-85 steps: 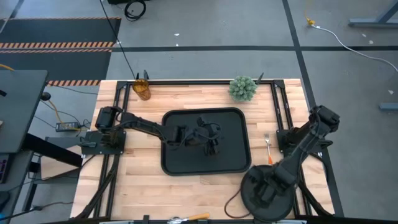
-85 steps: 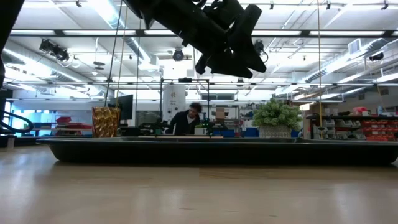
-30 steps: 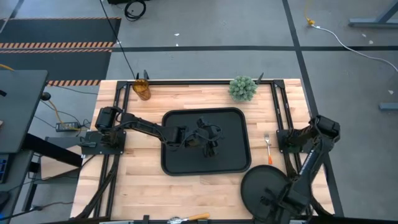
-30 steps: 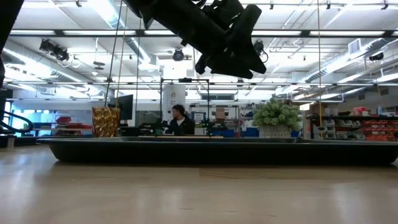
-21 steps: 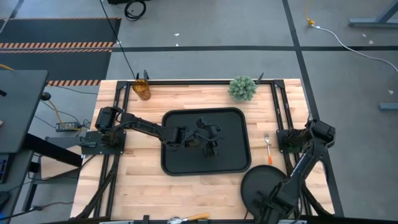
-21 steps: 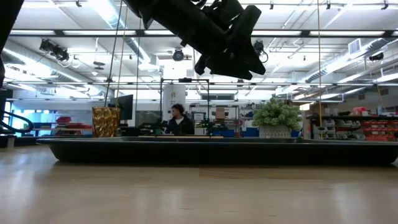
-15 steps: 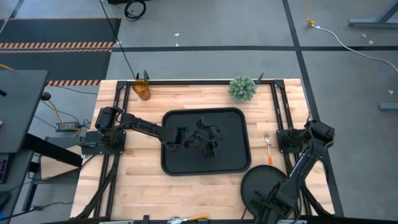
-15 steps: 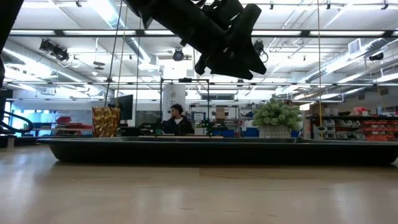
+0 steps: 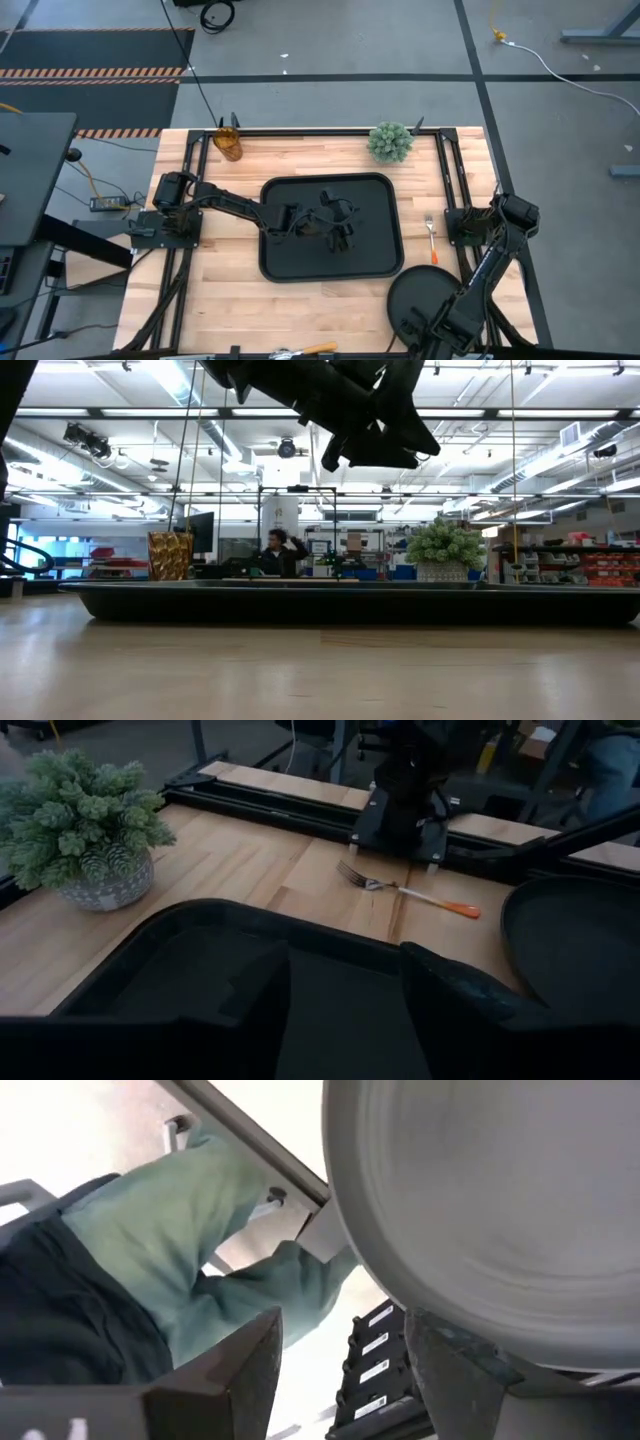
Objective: Pick and place plate/cup/fork/spoon on tray
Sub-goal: Put the black plate on the black serving tray
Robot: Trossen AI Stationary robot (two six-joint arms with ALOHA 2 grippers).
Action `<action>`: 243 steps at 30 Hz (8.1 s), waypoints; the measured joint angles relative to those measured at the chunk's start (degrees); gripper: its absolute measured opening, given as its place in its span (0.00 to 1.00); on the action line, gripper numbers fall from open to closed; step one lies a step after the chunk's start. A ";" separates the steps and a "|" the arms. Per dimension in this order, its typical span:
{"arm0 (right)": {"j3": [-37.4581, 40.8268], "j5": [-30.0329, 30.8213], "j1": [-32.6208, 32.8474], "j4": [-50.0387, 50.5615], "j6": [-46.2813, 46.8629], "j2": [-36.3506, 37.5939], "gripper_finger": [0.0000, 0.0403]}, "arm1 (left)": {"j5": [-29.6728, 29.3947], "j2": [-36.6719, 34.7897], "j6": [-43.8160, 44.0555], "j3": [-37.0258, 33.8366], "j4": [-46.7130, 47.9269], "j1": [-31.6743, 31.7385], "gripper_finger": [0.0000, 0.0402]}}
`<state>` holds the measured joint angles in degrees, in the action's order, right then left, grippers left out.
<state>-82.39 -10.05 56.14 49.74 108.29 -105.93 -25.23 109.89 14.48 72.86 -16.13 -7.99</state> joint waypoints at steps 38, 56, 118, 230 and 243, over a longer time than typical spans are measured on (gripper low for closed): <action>-0.37 22.15 -2.02 -6.18 -9.01 -1.35 0.32 | 14.31 0.00 2.33 0.00 -16.76 4.25 0.48; -25.26 10.74 -1.67 18.41 -17.33 -20.64 0.27 | 15.01 -0.93 0.92 0.00 -11.54 5.14 0.48; -13.46 2.70 -4.01 15.42 -3.38 -20.55 0.46 | -9.54 -8.44 -3.24 -0.24 27.13 -10.66 0.48; -22.28 13.91 -2.11 11.51 -7.55 -20.60 0.05 | -3.39 -8.44 -4.69 0.09 13.69 -9.85 0.48; -27.08 16.07 -3.91 7.23 -10.82 -20.59 0.04 | -3.42 -9.65 -9.05 -0.02 18.17 -9.84 0.48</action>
<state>-109.47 6.02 52.23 56.97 97.47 -126.52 -28.65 100.24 5.43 72.84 2.05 -17.84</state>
